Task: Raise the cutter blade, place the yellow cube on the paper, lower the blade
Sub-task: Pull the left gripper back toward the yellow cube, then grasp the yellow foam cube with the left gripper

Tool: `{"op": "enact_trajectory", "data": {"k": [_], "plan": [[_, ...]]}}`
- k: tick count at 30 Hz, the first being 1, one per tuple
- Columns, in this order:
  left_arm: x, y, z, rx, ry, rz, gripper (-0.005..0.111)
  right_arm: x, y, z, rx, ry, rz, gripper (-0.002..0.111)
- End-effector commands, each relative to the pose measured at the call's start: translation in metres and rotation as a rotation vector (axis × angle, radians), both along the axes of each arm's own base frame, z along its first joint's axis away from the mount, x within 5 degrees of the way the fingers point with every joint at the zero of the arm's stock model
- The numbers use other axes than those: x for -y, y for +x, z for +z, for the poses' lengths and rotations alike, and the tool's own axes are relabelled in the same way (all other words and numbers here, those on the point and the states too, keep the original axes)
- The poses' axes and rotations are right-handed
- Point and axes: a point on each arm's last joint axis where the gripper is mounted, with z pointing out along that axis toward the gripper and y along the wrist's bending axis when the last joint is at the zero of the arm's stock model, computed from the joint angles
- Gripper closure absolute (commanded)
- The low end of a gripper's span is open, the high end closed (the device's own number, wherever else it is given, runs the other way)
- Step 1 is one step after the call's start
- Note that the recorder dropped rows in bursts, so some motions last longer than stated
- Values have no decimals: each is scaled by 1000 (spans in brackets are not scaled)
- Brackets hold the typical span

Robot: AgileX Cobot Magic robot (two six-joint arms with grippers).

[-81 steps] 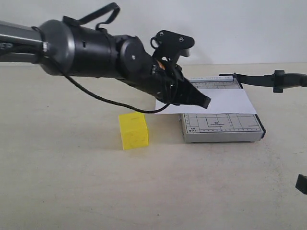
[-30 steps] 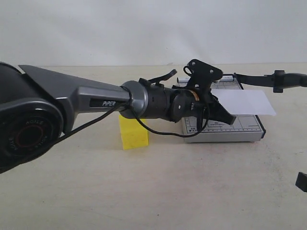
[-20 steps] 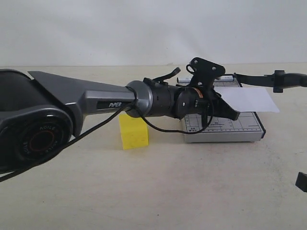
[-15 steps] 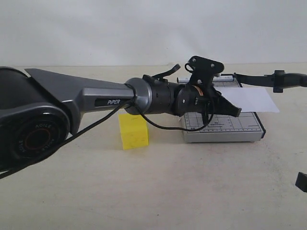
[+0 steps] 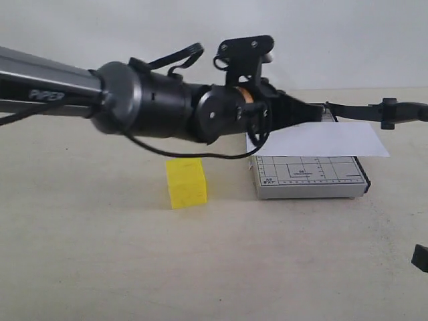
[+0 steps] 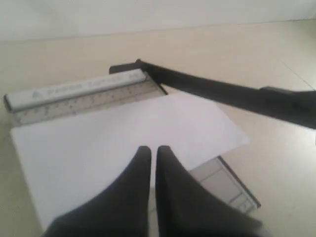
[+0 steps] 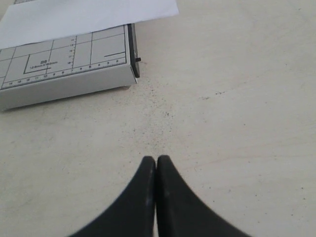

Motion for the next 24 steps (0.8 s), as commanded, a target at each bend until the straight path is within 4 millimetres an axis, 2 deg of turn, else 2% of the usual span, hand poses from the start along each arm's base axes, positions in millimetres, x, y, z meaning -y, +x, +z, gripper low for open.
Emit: {"op": "enact_trajectory", "data": {"k": [1,4,6,10,13,16,18,21,24], "plan": [[-48,-31,11,-2,-153,201,102,0,0,-1,-12,-4,4,109],[-103,-53,14,-3,-266,522,102,0,0,-1,-12,-4,4,109],[-131,-69,14,33,-159,611,102,0,-1,-2,-24,-5,4,109],[-163,-103,14,17,203,574,102,0,-4,-6,-85,1,-4,109],[-182,-125,28,-15,279,722,102,0,-5,-7,-104,4,-9,109],[-188,-135,48,8,204,772,102,0,-5,-8,-107,17,-18,109],[-181,-136,53,3,137,692,102,0,-6,-8,-109,17,-18,109],[-166,-137,50,-31,74,547,102,0,-6,-8,-113,17,-19,109],[-156,-137,39,-100,48,502,102,0,-6,-8,-118,18,-20,109]]}}
